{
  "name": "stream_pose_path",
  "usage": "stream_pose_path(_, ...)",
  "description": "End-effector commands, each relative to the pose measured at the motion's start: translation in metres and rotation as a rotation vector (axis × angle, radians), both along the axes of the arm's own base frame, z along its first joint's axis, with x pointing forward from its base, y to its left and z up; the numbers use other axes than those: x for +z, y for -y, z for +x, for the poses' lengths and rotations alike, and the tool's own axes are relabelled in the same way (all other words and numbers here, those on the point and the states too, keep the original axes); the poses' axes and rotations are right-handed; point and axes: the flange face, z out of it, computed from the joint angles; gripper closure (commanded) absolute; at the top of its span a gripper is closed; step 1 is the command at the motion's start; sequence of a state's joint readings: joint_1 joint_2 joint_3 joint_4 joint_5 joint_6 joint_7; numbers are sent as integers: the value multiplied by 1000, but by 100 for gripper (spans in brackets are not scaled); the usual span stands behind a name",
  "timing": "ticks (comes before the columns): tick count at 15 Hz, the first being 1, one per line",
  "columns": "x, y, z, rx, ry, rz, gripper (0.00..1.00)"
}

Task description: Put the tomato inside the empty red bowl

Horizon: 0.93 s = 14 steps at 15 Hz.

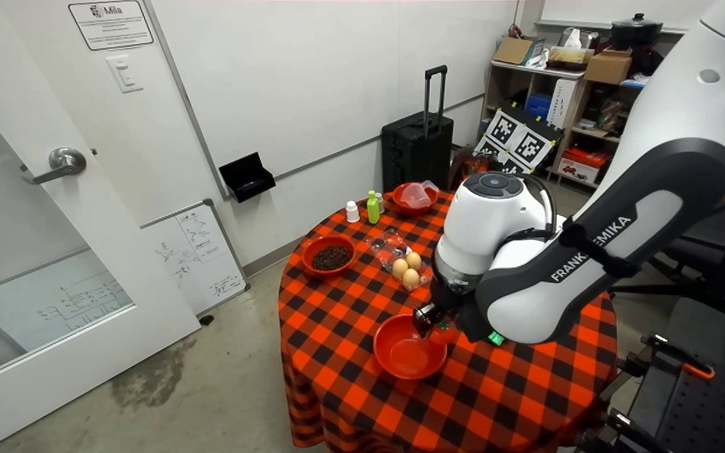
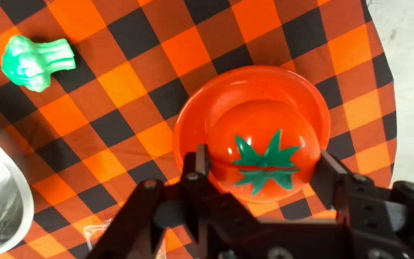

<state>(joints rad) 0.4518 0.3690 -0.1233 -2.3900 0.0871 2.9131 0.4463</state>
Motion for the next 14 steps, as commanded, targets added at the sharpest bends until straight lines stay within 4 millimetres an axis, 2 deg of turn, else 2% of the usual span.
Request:
stream_pose_path(1,-1,-11,22,23,4,-4,59)
stream_pose_path(4,-9,-13,39,38,19,-12,59)
stream_pose_path(8,-30,-15,58,36,13,-12,59)
stream_pose_path(14,-72,-23,68,32,-45,-16,59)
